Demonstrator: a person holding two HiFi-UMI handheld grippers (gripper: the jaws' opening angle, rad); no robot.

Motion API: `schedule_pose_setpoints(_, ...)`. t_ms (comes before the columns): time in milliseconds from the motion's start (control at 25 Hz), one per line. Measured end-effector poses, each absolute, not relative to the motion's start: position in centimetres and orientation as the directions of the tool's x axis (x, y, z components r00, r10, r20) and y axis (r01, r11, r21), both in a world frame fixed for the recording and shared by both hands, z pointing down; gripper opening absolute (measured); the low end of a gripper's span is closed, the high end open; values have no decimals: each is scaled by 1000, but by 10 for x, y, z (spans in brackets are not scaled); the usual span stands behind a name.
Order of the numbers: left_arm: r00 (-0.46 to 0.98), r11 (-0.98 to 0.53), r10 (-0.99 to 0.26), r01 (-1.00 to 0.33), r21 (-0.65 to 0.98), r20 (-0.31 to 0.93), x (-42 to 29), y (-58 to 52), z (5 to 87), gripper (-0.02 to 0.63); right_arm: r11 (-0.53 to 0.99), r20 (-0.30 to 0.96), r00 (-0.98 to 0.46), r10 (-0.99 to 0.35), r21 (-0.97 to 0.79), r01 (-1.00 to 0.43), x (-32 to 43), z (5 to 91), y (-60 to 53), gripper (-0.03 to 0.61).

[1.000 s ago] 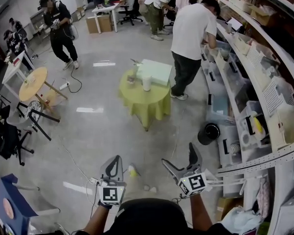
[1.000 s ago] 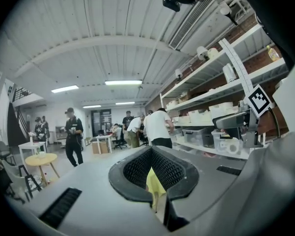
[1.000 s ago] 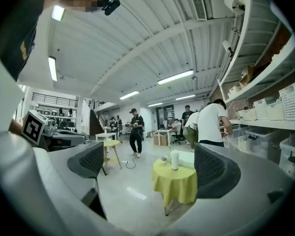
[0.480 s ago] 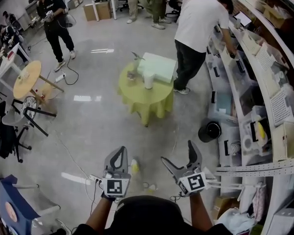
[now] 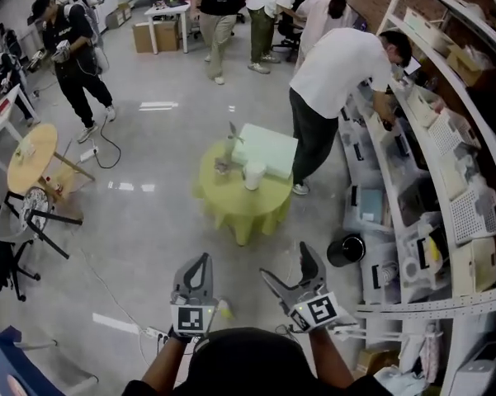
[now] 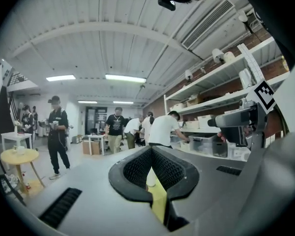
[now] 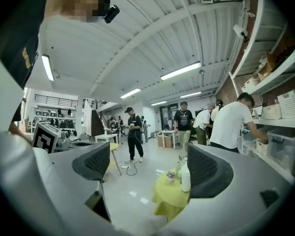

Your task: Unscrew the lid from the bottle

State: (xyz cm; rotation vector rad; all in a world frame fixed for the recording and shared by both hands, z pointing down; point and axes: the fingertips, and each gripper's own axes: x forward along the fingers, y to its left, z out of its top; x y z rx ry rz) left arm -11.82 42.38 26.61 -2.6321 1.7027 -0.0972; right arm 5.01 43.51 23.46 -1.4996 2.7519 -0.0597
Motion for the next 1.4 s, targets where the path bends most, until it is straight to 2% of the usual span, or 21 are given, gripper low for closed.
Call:
schedule_pose_setpoints(80,442,-444,-895,-895,-37,64,-123,402,274,17,546,-7,-546,-838,-16,-838,41,227,421,471)
schedule_pose_setpoints(240,482,-484,-875,-874,-36,50,-122,361,278,17,488,35,-489,-872,-10,-873,47,231,390,463)
schedule_pose_setpoints(560,476,-477,-878,-879,-24,45,-103,276,291,17,470,90,-470,-878,-26,-883,76,259,304,449)
schedule_pose_setpoints(680,464,-465,-885,-885,-29,53,-92,235,300,17,498,112,-501,-858,-52,-866,83,277,256,443)
schedule_pose_setpoints(920,445,-450,-891,-892,-46,88,-55,148,305,17,596,140,-589,-796,3,-803,99,295,163,439)
schedule_pose_setpoints(1160,425,-436,-896,-897,-71,130,-27,83,324,17,686,248,-661,-708,20,-728,123,324,92,434)
schedule_pose_setpoints(1400,455,-468,-883,-875,-127,118,-18,33,348,17,732,375,-659,-652,85,-676,122,359,43,436)
